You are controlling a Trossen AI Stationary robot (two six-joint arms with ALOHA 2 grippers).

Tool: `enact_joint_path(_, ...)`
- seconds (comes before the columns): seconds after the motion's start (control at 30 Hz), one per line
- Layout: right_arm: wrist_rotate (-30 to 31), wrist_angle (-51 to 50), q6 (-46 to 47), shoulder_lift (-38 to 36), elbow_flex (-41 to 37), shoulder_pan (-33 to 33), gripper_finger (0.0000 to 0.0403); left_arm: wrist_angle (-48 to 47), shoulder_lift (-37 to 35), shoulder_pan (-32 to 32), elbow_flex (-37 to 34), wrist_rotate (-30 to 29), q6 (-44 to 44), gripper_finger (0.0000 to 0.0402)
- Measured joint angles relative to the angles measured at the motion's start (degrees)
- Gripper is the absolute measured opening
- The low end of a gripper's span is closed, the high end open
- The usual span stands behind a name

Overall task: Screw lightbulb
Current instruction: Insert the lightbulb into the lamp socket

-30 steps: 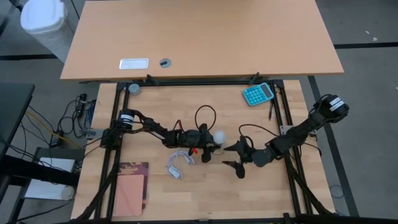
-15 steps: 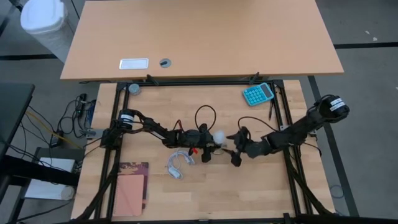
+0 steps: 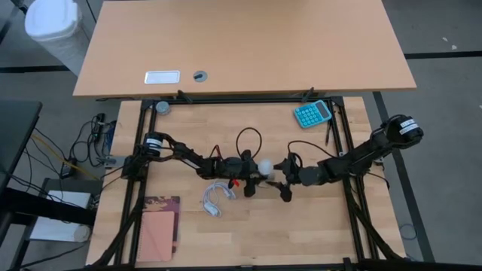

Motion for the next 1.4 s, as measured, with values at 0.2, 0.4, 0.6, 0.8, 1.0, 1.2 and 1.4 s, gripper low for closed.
enact_joint_path(0.2,2.06,-2.92,5.35,0.00,0.00,5.49,0.0305,0.04,0.00,0.01,0.02,0.03,-0.21,0.0190)
enact_joint_path(0.4,8.20,-4.02,8.88,0.00,0.00,11.75,0.0305,0.04,0.00,0.01,0.02,-0.01,-0.23,0.0190)
enact_joint_path(0.6,14.31,-8.91,9.59,0.00,0.00,10.80,0.0305,0.04,0.00,0.01,0.02,-0.12,-0.28,0.0190)
enact_joint_path(0.8,10.97,-7.19,5.39,0.00,-1.42,4.05,0.0305,0.04,0.00,0.01,0.02,-0.12,-0.32,0.0190)
enact_joint_path(1.0,4.22,4.84,3.59,0.00,-6.28,-1.44,0.0305,0.04,0.00,0.01,0.02,-0.14,-0.31,0.0190)
enact_joint_path(1.2,2.95,9.47,3.28,0.02,-6.62,-0.29,0.0305,0.04,0.00,0.03,0.02,-0.16,-0.26,0.0191)
enact_joint_path(1.4,3.03,11.03,5.53,0.02,-6.60,2.68,0.0305,0.04,0.00,0.03,0.02,-0.16,-0.21,0.0190)
